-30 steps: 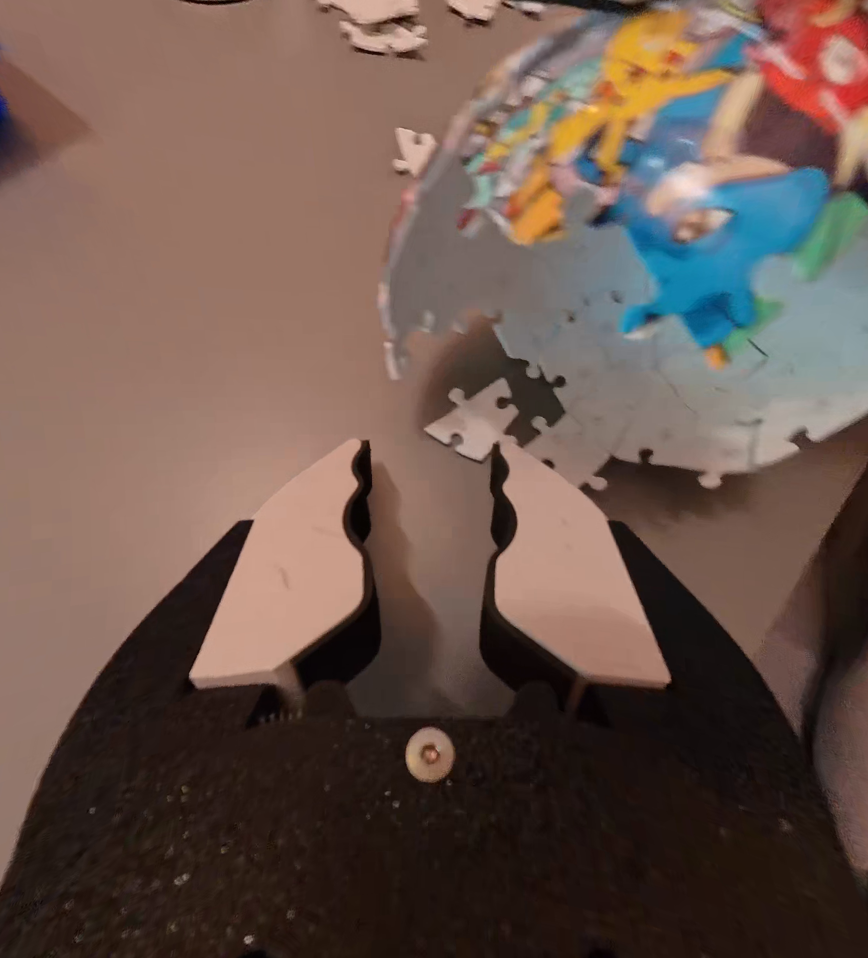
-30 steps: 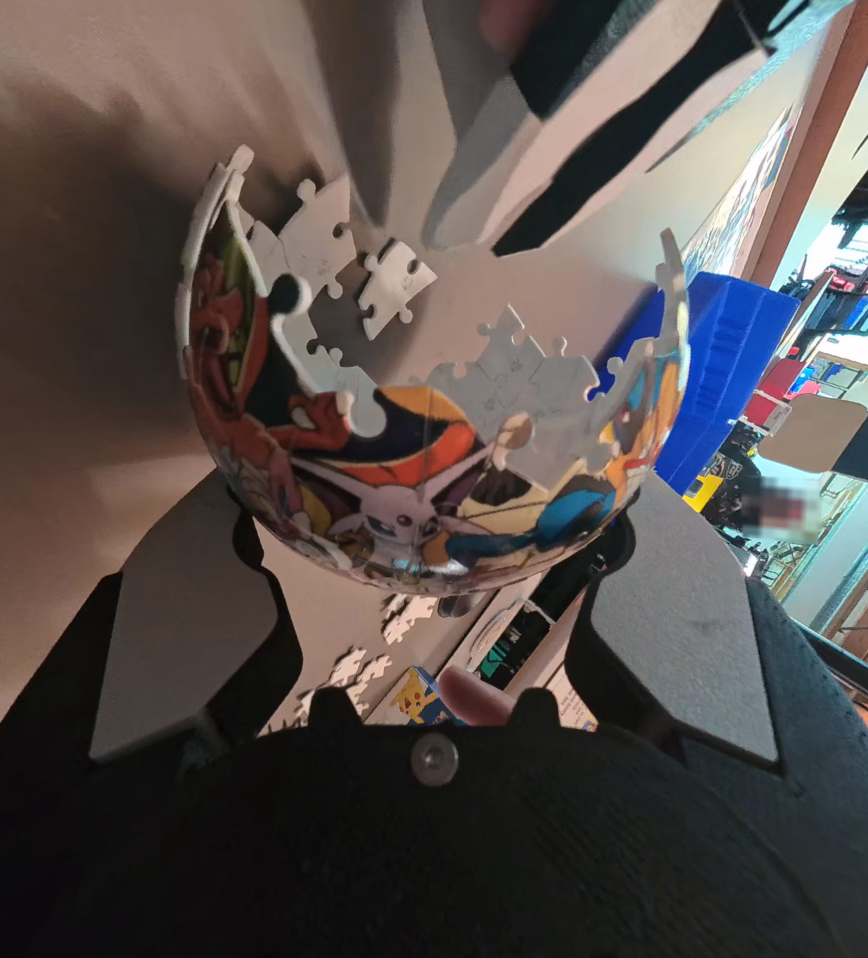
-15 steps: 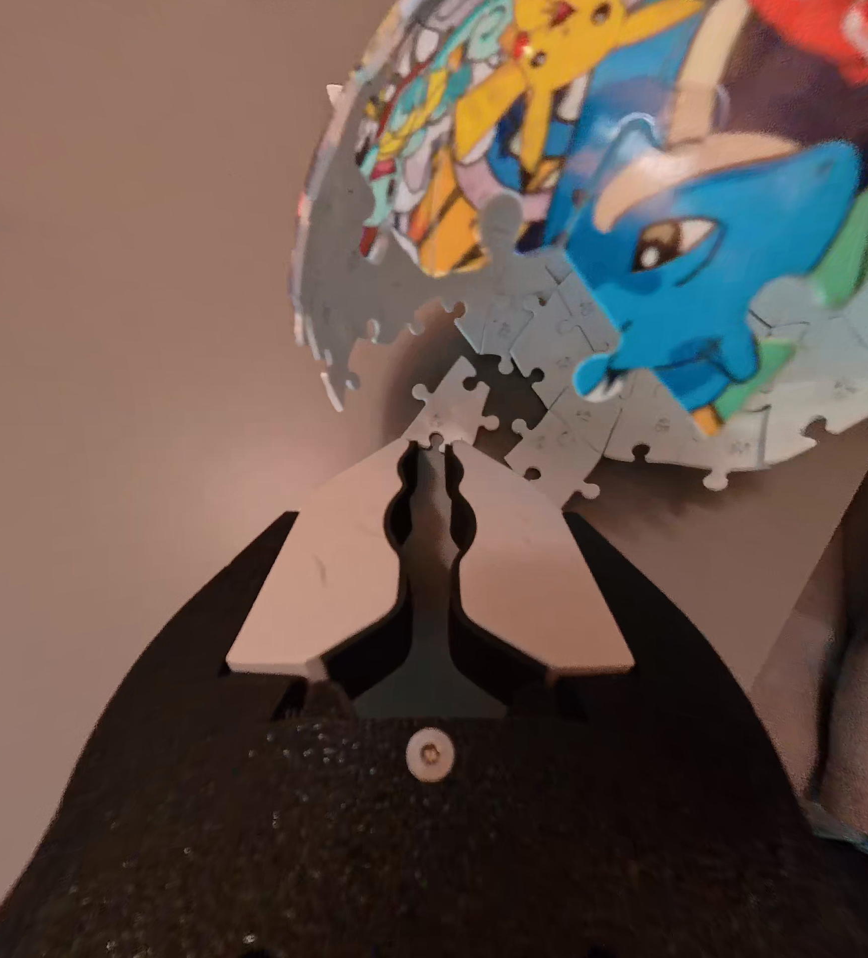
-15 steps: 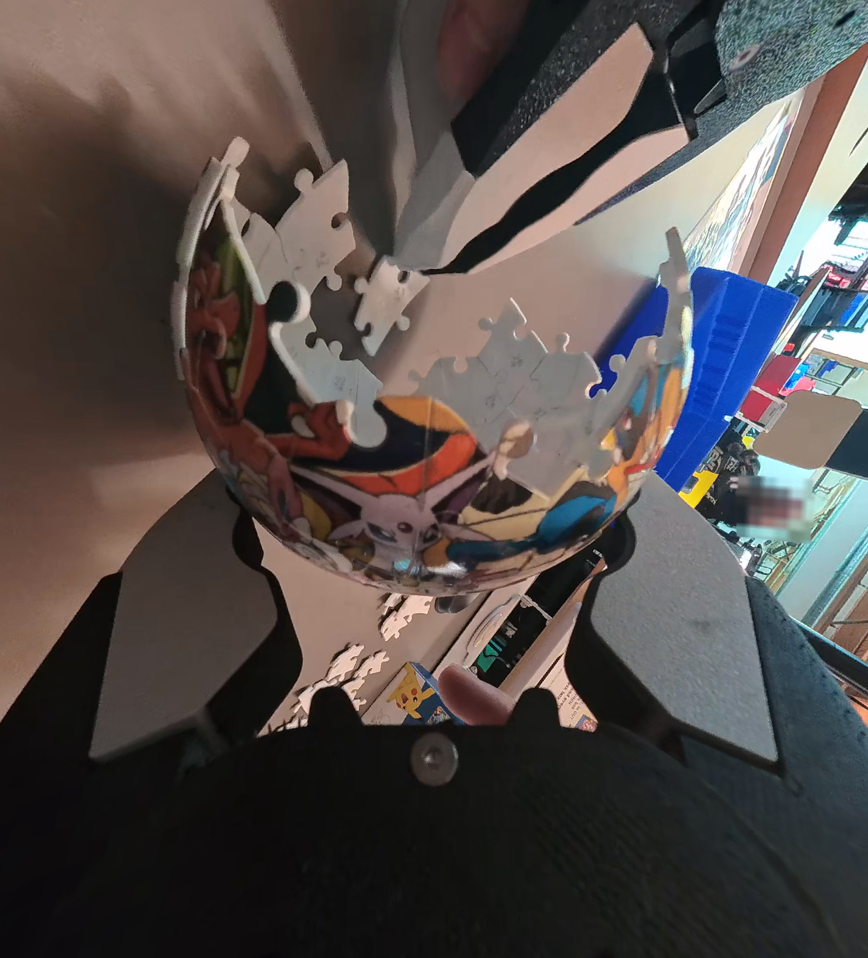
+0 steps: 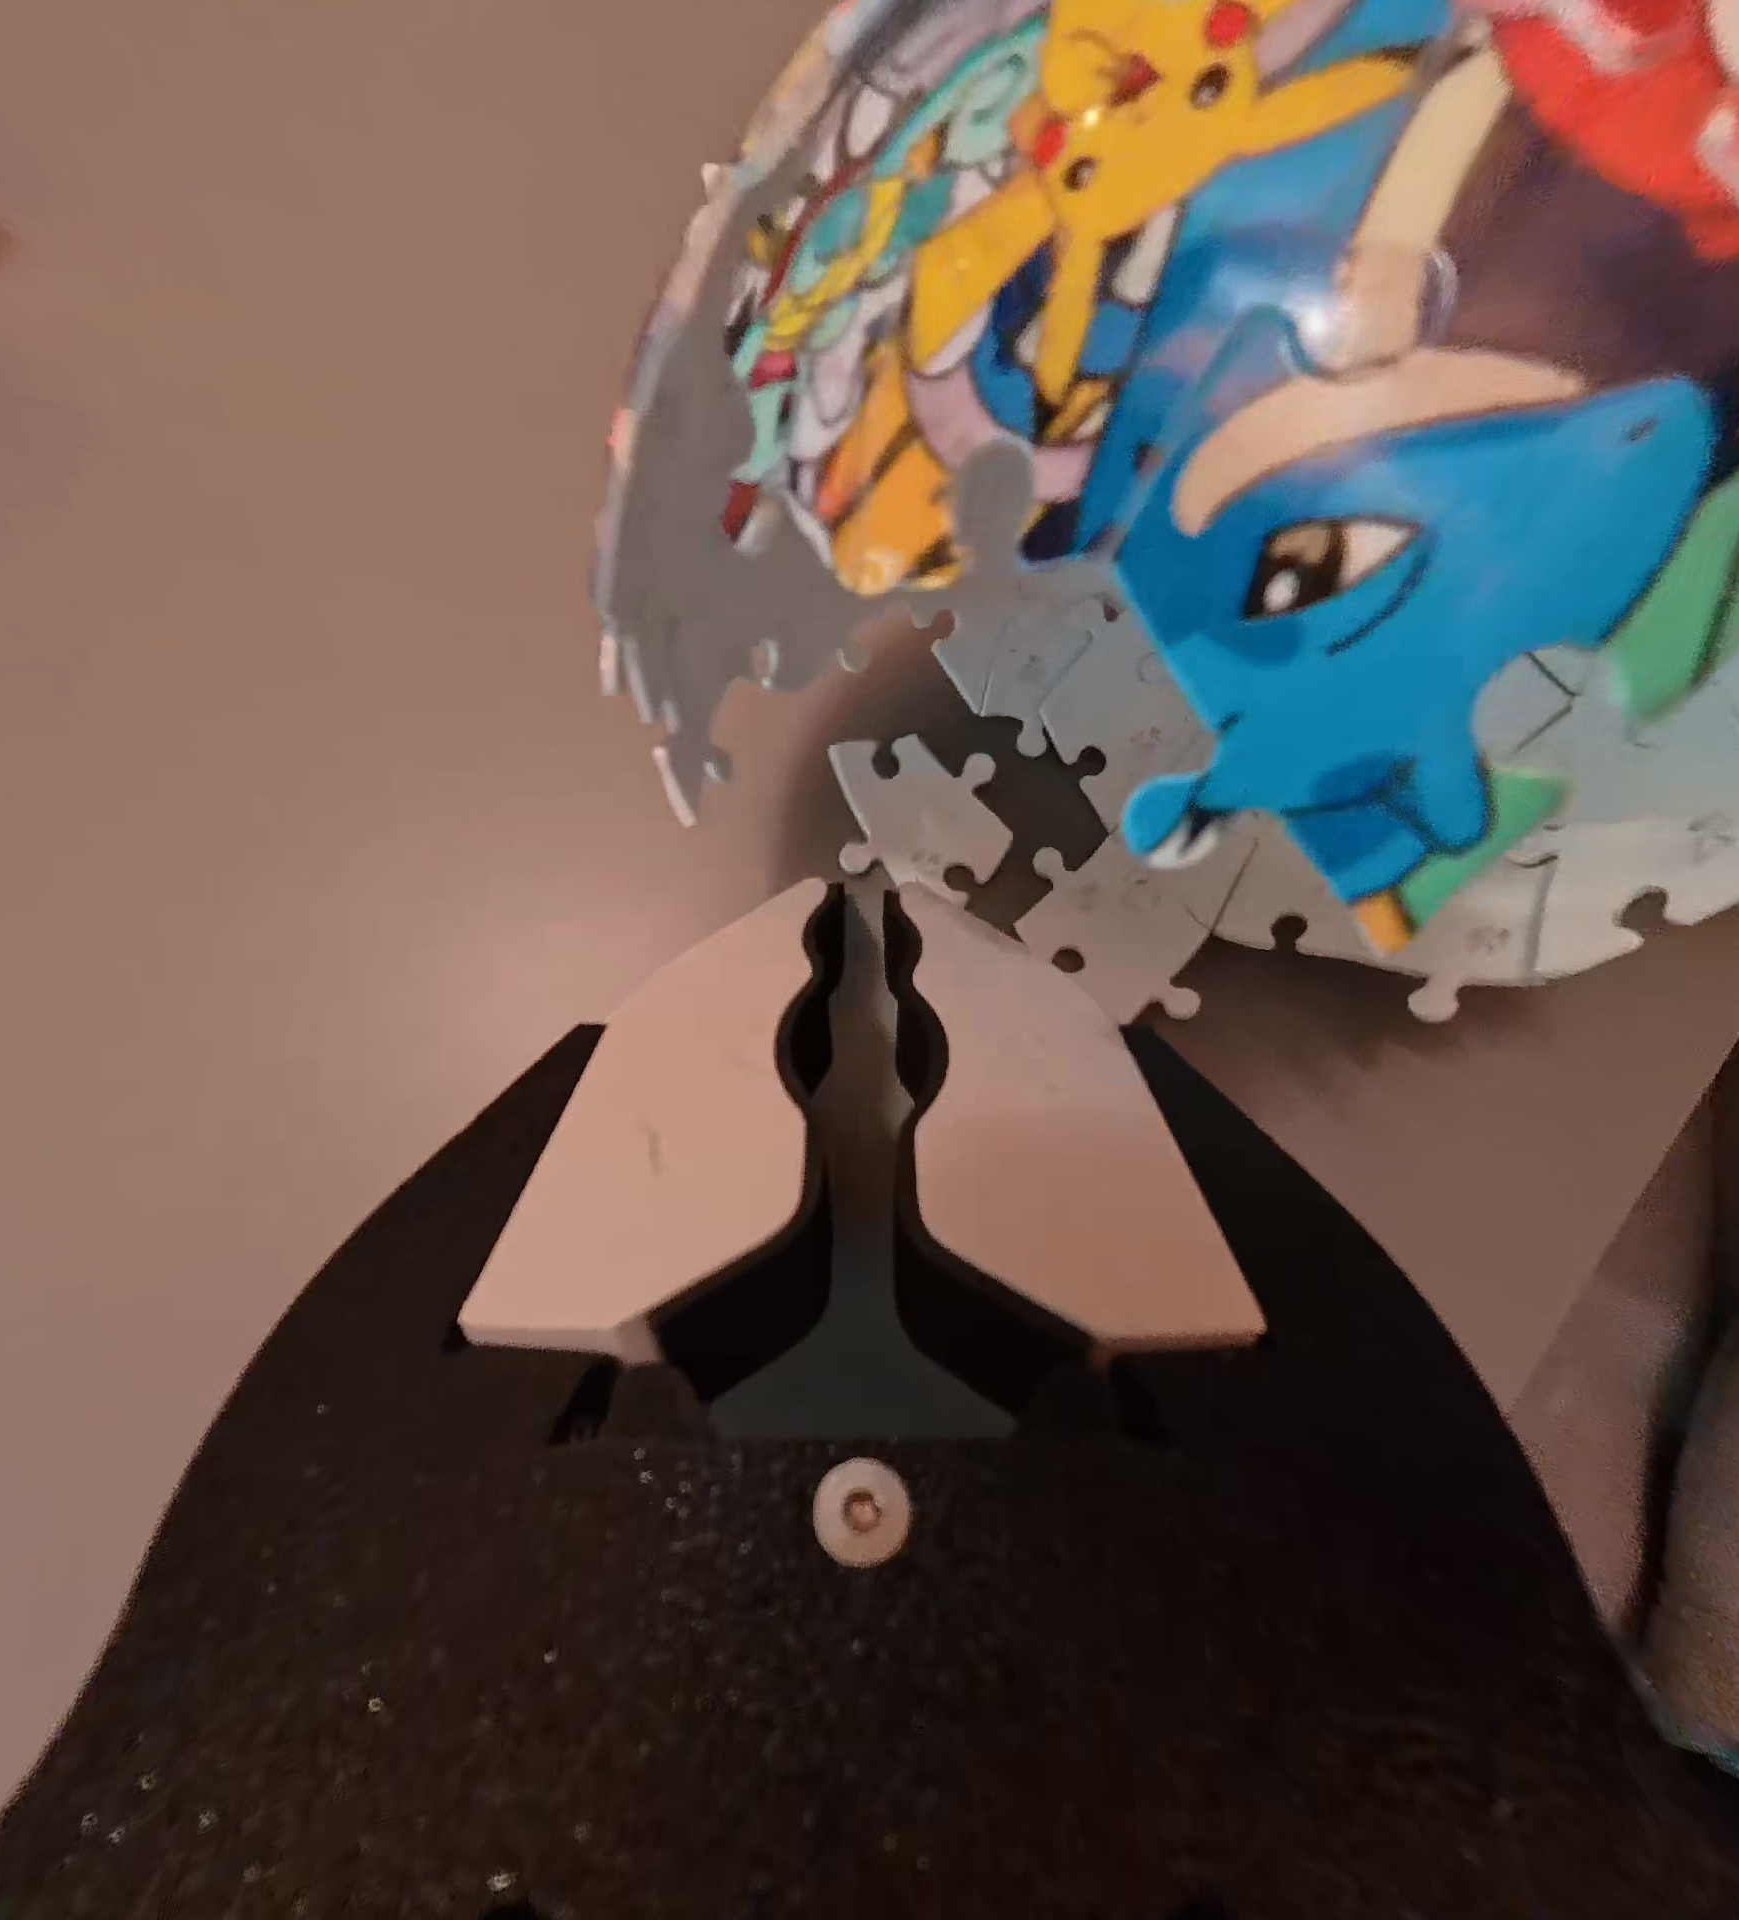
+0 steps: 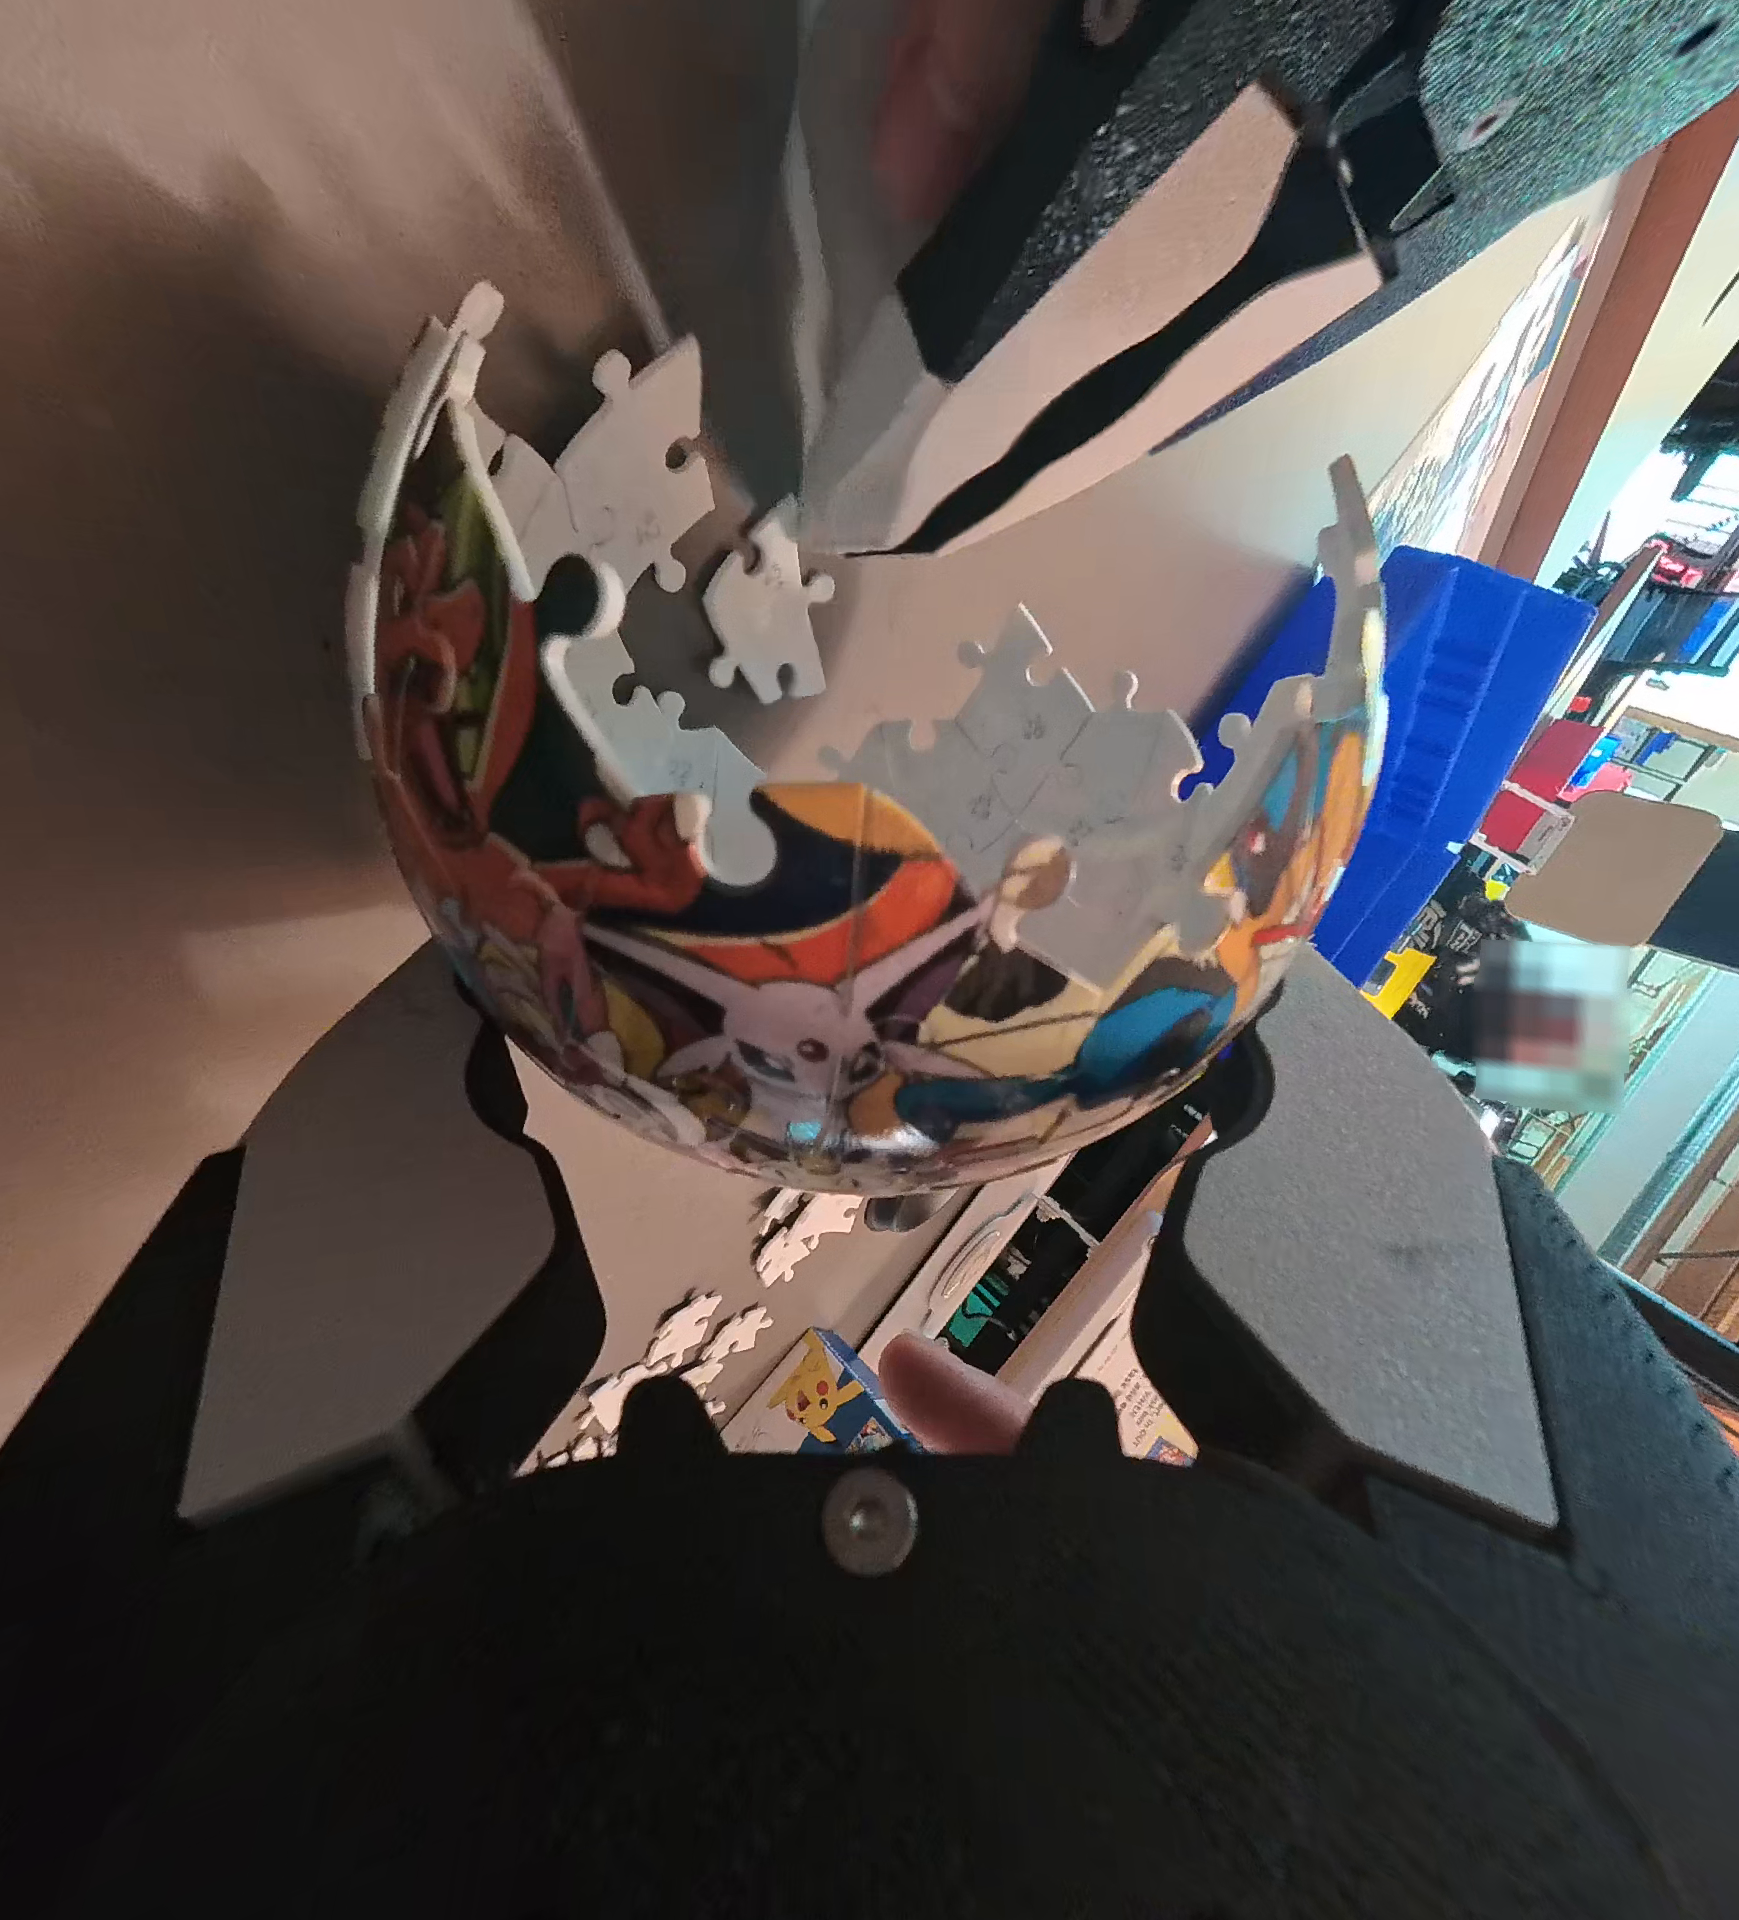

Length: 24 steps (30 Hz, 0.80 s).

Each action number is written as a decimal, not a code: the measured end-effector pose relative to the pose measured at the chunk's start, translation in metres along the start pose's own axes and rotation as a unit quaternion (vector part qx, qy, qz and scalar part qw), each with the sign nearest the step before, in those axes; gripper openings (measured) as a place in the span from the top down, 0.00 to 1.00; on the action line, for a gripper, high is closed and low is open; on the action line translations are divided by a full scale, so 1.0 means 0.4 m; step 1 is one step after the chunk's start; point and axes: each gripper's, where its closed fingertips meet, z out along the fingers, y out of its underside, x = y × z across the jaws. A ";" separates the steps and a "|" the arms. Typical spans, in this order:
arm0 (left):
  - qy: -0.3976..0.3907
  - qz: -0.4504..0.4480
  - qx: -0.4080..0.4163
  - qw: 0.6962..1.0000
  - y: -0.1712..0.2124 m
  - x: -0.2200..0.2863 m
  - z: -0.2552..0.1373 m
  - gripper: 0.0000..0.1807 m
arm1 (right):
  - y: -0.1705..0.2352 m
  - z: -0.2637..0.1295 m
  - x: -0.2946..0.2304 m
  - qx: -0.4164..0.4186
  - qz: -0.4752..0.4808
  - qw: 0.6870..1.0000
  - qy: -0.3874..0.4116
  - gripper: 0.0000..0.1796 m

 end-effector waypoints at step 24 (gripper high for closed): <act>-0.013 0.016 -0.004 1.000 -0.008 -0.002 0.013 0.95 | -0.001 0.000 -0.002 -0.001 -0.003 1.000 -0.003 0.27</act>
